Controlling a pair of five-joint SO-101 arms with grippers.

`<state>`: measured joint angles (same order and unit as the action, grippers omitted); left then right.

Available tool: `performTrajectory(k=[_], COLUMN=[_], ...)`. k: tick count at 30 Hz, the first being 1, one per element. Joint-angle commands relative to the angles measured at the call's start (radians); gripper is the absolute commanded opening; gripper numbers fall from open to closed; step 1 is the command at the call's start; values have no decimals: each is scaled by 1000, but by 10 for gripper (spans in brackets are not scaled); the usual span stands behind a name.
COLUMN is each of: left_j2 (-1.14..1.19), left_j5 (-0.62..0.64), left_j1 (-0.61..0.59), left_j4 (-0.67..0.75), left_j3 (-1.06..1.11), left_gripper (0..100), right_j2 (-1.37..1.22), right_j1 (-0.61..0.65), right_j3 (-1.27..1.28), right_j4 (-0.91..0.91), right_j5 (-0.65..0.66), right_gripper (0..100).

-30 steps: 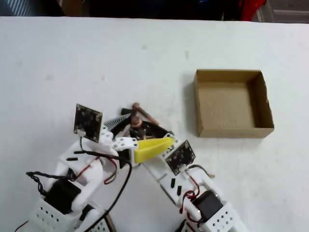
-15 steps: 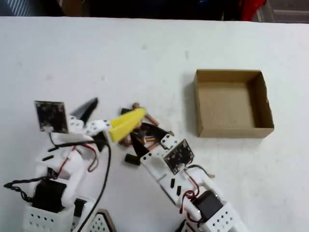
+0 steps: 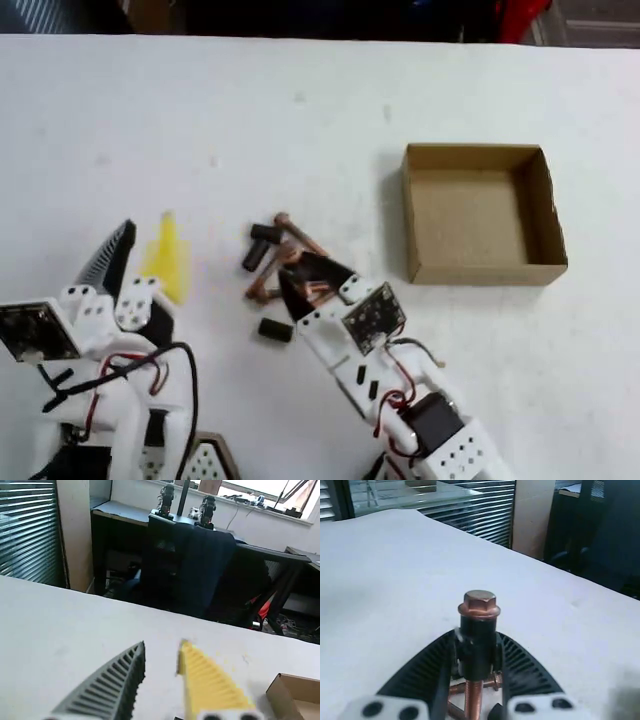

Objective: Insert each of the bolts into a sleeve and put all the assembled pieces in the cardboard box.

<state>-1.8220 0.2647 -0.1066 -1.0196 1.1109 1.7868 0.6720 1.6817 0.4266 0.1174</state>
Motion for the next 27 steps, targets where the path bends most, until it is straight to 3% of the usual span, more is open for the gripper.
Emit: performTrajectory(k=[1, 3, 8, 17, 27], left_j2=[-4, -4, -4, -4, -4], left_j5=[-5, -12, -166, -287, -331], left_j1=[-33, -42, -45, -44, -45], left_j4=[-2, -2, -6, -143, -192], left_j3=[31, 75, 239, 399, 519], left_gripper=[31, 38, 38, 23, 23], right_j2=[13, 13, 13, 13, 10], right_j1=[-82, -128, -220, -349, -455], right_j3=[9, 9, 9, -35, -327], right_j4=[-2, -2, -4, 10, 361], right_j5=[2, 2, 2, 3, 3], right_gripper=[17, 17, 17, 17, 17])
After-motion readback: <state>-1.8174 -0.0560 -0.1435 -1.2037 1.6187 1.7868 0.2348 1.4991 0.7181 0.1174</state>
